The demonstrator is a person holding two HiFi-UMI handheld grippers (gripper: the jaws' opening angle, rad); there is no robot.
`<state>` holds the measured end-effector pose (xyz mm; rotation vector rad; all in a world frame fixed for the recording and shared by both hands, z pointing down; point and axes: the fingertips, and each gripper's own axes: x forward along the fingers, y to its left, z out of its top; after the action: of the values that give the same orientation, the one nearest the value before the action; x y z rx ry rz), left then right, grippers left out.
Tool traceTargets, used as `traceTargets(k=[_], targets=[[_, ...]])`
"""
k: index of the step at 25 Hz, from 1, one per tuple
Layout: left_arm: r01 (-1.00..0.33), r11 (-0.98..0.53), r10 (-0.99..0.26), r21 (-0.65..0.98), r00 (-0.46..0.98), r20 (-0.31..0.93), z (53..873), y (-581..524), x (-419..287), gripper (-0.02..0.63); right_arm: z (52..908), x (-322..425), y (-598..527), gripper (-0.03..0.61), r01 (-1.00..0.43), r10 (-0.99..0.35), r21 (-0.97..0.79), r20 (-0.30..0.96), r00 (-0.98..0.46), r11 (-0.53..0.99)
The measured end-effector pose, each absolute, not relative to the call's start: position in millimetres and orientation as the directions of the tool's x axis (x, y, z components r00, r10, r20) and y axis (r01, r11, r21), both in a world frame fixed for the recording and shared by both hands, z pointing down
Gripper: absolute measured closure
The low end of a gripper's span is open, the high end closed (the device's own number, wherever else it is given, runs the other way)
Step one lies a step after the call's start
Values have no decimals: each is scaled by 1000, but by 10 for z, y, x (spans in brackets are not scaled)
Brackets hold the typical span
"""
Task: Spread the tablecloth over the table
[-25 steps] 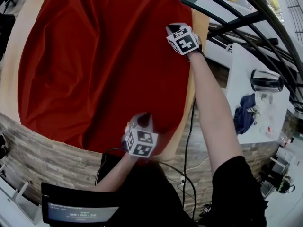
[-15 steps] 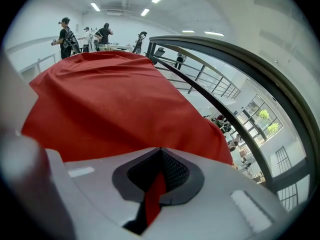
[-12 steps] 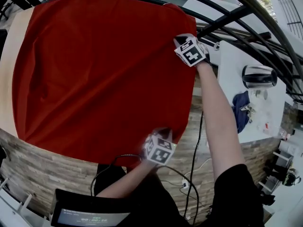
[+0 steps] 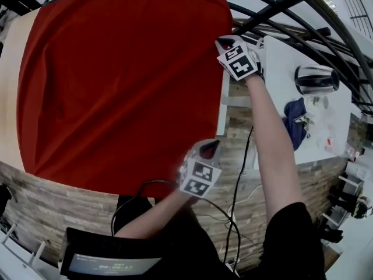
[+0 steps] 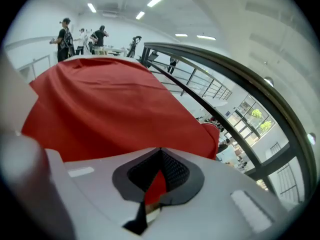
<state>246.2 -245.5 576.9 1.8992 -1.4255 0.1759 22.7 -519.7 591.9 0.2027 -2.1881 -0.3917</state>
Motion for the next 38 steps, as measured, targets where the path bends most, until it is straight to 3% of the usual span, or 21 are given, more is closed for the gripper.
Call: traceTargets(k=[6, 12, 23, 28, 33, 35, 38], targets=[[-988, -76, -792, 135, 142, 594, 5639, -1776, 906, 607, 5597, 87, -3670, 569, -39, -117, 141, 600, -792, 989], [-988, -153, -706, -21, 94, 702, 5913, -858, -109, 607, 5779, 424, -2041, 569, -121, -130, 56, 613, -779, 991], [-840, -543, -556, 11, 368, 745, 6250, -95, 647, 607, 6095, 1447, -684, 569, -562, -464, 128, 723, -511, 817], [-794, -608, -525, 2, 404, 749, 6340, 137, 896, 621, 6253, 2643, -277, 569, -848, -617, 129, 743, -261, 515], [-748, -663, -482, 34, 461, 745, 6358, 330, 1199, 617, 6285, 3711, -3, 569, -929, -629, 264, 776, 46, 258], [-715, -696, -447, 63, 500, 741, 6340, 447, 1344, 573, 6181, 3714, 29, 569, -933, -646, 266, 762, 49, 244], [-730, -681, -481, 50, 498, 721, 6196, 443, 1221, 568, 5991, 3083, 19, 569, -922, -691, 184, 714, -113, 340]])
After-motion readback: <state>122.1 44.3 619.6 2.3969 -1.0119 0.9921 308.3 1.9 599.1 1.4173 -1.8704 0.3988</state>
